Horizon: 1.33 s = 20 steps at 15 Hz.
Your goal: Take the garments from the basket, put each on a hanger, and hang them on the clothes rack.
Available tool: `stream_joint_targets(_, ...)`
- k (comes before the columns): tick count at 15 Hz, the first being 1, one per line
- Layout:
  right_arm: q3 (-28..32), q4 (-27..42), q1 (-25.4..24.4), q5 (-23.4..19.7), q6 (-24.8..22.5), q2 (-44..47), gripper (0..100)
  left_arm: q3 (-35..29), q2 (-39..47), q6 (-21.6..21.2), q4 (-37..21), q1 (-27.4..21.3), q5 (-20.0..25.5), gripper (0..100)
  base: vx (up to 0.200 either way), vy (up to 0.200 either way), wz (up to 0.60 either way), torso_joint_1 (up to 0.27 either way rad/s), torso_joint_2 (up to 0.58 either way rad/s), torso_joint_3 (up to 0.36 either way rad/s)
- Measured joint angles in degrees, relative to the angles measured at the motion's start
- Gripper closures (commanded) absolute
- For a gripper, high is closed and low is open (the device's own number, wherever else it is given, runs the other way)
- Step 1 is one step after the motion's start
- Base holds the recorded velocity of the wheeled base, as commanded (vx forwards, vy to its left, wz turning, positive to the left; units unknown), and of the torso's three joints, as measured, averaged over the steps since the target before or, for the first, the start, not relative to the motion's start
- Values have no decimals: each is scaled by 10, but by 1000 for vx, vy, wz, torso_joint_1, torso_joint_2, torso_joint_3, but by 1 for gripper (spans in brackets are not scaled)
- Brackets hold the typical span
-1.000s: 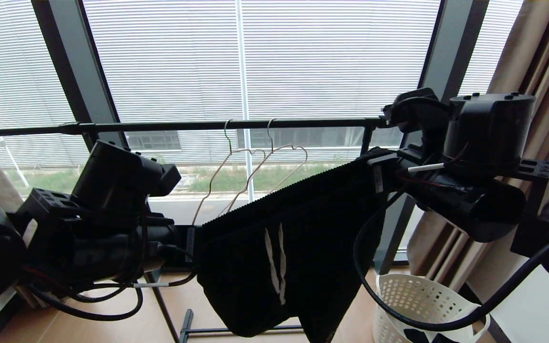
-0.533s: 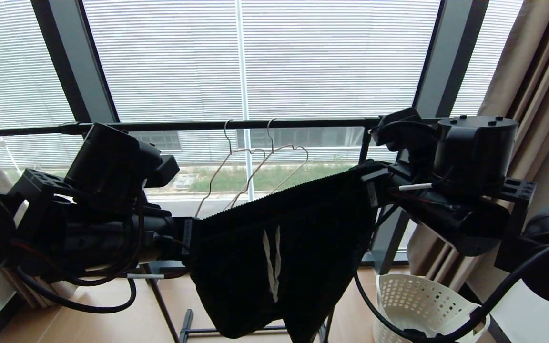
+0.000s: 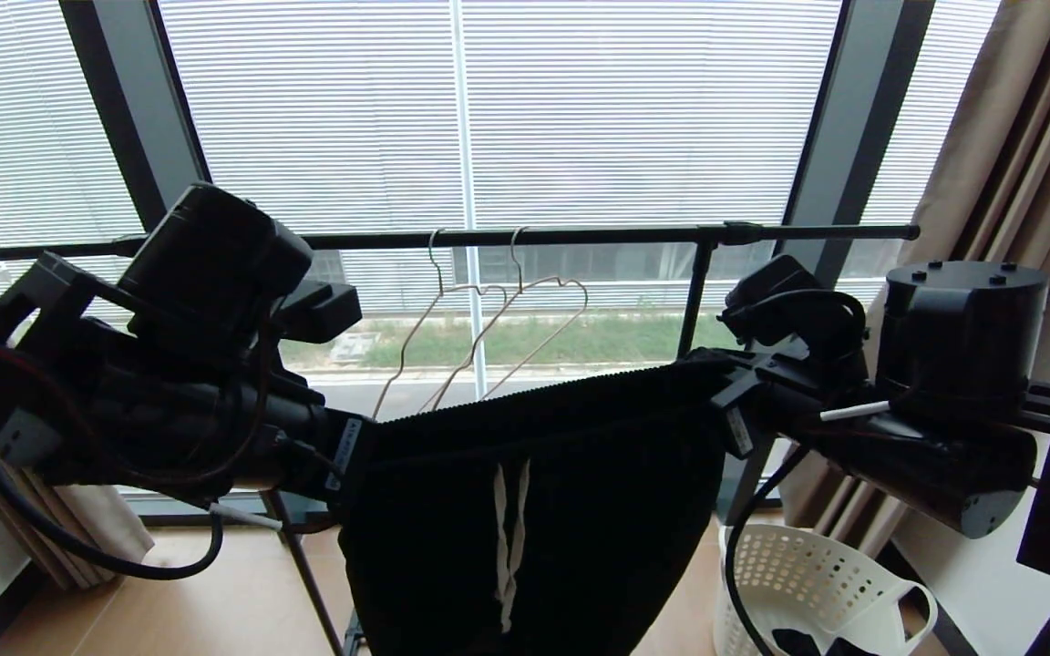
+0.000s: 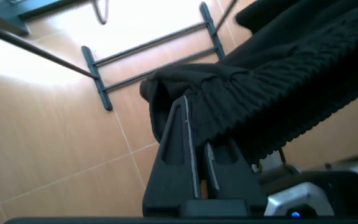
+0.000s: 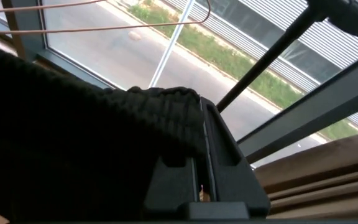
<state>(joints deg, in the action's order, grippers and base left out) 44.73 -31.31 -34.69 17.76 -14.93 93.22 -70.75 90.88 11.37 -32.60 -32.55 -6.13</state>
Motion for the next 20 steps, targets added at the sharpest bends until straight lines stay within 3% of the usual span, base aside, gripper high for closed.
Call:
stream_joint_targets(2,-5,1,1,-5,-1,-3,100,-20,12,-3,-9,0,5,100,0,0,0,0,0,0)
stream_joint_targets(7,-61,37,2,-112,-95,-27,100,-108,75,-14,-12,0,9,100,0,0,0,0,0,0)
stream_joint_targets(10,-83,89,-16,-148,-119,-58,100,-179,115,-31,-14,0,39,100,0,0,0,0,0,0)
stream_joint_targets(16,-98,150,-156,-161,-103,-104,100,-356,193,-36,-95,-10,42,100,0,0,0,0,0,0)
stream_joint_targets(20,-89,146,-234,-141,-14,-103,100,-429,246,-37,-126,-24,42,100,0,0,0,0,0,0)
